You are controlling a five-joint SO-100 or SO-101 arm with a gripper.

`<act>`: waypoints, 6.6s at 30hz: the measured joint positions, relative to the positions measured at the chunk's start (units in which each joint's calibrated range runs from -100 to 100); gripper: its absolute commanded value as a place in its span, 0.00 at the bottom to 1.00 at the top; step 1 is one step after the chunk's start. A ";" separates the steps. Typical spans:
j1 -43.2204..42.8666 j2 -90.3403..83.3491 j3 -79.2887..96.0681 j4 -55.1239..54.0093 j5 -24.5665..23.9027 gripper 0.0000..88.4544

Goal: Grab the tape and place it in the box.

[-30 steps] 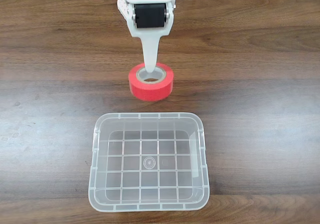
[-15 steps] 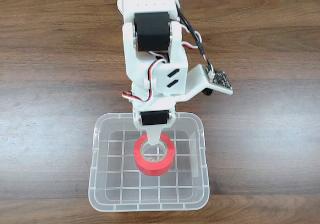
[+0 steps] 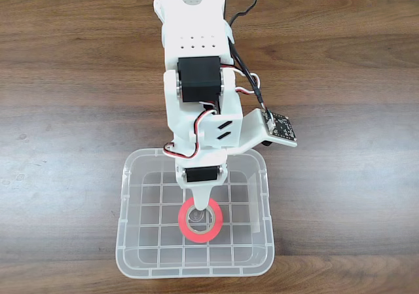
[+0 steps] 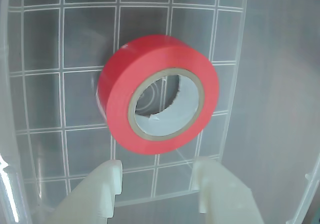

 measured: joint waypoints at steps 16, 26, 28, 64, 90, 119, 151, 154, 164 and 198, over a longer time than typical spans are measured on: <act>0.00 0.00 -0.27 0.00 0.00 0.16; 0.00 -2.51 -1.35 5.51 0.00 0.03; 0.00 -5.02 -1.35 7.71 0.00 0.03; 0.00 -87.32 80.32 7.46 4.38 0.01; -1.50 -132.02 136.28 -9.32 -0.99 0.01; -1.50 -132.11 136.28 -9.32 -0.99 0.01; -1.50 -132.11 136.28 -9.32 -0.99 0.01; -1.50 -132.11 136.28 -9.32 -0.99 0.01; -1.50 -132.11 136.28 -9.32 -0.99 0.01; -1.50 -132.11 136.28 -9.32 -0.99 0.01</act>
